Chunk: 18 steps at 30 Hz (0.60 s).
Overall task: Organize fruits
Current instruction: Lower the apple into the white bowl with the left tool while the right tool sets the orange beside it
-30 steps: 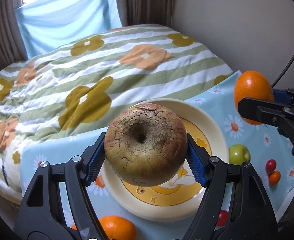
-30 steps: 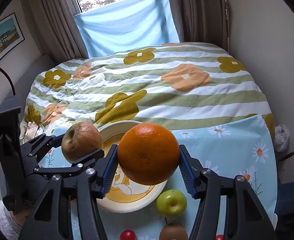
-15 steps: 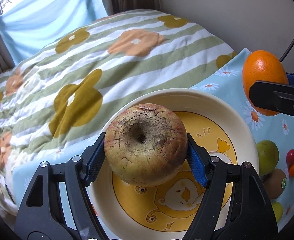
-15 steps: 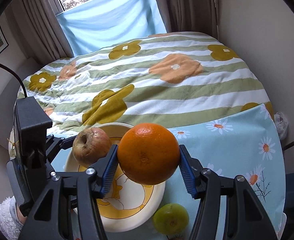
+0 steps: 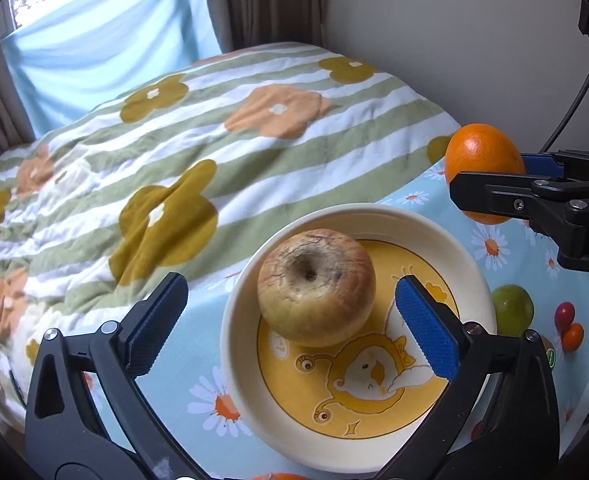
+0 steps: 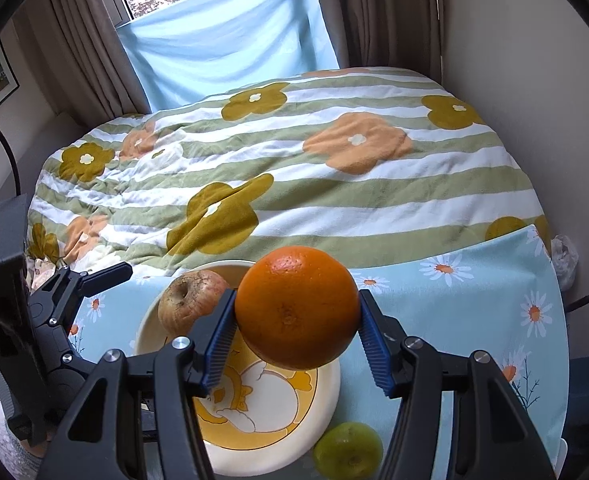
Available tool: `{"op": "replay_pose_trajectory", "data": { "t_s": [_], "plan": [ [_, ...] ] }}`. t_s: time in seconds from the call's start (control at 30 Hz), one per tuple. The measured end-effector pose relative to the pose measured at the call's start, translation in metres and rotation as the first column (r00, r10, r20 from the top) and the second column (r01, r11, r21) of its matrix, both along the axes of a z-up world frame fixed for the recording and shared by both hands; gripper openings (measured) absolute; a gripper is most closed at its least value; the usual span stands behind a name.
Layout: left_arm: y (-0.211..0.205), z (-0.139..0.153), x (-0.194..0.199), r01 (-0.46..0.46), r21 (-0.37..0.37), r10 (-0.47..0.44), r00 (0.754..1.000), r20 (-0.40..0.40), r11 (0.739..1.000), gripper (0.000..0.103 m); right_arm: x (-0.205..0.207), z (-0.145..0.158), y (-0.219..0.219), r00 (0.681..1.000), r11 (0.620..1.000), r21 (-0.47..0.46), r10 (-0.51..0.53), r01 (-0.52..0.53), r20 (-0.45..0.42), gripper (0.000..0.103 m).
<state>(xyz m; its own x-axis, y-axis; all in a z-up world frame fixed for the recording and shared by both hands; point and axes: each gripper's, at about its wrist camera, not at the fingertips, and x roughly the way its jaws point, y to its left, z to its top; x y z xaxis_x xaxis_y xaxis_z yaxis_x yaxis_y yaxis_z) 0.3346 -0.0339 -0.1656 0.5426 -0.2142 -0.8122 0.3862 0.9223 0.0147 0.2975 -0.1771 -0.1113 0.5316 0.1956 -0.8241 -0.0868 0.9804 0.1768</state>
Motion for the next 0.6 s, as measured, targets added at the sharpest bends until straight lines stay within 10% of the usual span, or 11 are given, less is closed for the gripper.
{"op": "replay_pose_trajectory", "data": {
  "t_s": [0.6],
  "plan": [
    [0.088, 0.005, -0.038, -0.231, 0.028, 0.232, 0.972, -0.029, 0.973, 0.103, 0.015, -0.033, 0.041, 0.980, 0.982, -0.003, 0.186, -0.187, -0.073, 0.054]
  ]
}}
